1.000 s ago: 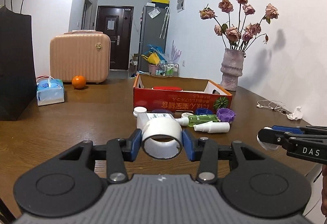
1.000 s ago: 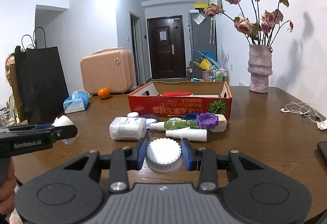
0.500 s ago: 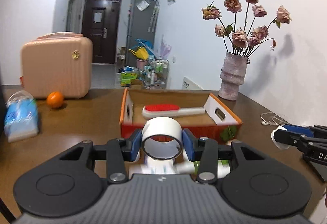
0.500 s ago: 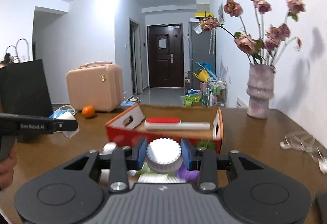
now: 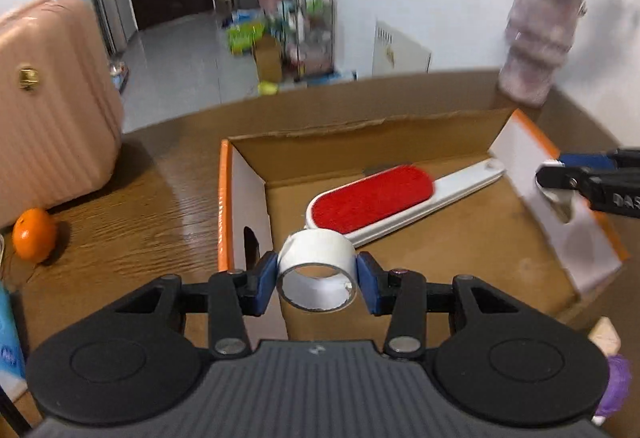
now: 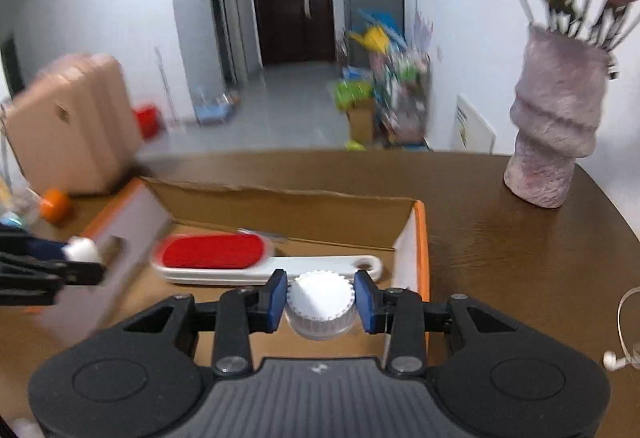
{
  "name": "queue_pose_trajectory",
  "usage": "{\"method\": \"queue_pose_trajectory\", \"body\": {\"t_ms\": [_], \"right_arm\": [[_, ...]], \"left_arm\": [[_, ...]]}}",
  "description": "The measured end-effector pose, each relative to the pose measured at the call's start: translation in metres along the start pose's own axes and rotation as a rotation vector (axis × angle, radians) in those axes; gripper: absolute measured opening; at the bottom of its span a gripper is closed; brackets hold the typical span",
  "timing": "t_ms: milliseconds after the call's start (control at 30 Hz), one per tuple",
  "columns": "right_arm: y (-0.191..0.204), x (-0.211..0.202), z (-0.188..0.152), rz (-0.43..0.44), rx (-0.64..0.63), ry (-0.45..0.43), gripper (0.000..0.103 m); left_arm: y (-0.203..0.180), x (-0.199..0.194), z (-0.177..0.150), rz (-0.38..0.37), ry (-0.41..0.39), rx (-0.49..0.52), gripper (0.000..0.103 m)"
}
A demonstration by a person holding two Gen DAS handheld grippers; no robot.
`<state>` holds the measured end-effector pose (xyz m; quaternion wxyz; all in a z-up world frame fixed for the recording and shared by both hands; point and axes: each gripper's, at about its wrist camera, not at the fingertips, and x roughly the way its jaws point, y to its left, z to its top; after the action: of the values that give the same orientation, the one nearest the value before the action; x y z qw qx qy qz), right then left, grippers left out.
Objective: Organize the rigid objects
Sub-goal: 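Carry the cap and tape roll into the box and open both grippers, then move the right gripper to the white medicine bottle and close on it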
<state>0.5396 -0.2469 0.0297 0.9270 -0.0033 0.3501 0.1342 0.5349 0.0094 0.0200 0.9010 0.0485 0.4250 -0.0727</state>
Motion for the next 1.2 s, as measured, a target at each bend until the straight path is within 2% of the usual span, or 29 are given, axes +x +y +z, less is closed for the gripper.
{"method": "queue_pose_trajectory", "body": {"t_ms": [133,200,233,267,333,467,667,833,1000,1200], "right_arm": [[0.0,0.052,0.011,-0.073,-0.047,0.091,0.036],[0.004,0.072,0.013,-0.095,-0.082,0.14,0.036],[0.006,0.078,0.013,-0.105,-0.095,0.156,0.036],[0.007,0.082,0.012,-0.116,-0.107,0.163,0.037],[0.007,0.089,0.012,-0.13,-0.133,0.17,0.048],[0.009,0.08,0.015,-0.118,-0.131,0.145,0.048],[0.004,0.036,0.027,-0.116,-0.131,0.101,0.051],[0.0,-0.024,0.026,-0.104,-0.105,0.042,0.055],[0.004,-0.094,0.003,-0.059,-0.079,-0.033,0.058],[0.016,-0.172,-0.051,0.008,-0.033,-0.141,0.061]], "left_arm": [[-0.002,0.037,0.016,-0.002,0.109,0.047,0.044],[-0.005,0.051,0.018,0.036,0.133,0.07,0.047],[-0.006,0.055,0.019,0.05,0.143,0.084,0.051],[-0.007,0.058,0.019,0.05,0.145,0.087,0.056],[-0.005,0.06,0.021,0.046,0.143,0.075,0.06],[0.002,0.046,0.026,0.045,0.125,0.05,0.064],[0.008,-0.012,0.03,0.065,0.052,0.02,0.069],[0.013,-0.079,0.017,0.052,-0.05,-0.02,0.072],[0.018,-0.149,-0.023,0.013,-0.168,-0.092,0.075],[0.008,-0.213,-0.106,0.037,-0.337,-0.141,0.081]]}}
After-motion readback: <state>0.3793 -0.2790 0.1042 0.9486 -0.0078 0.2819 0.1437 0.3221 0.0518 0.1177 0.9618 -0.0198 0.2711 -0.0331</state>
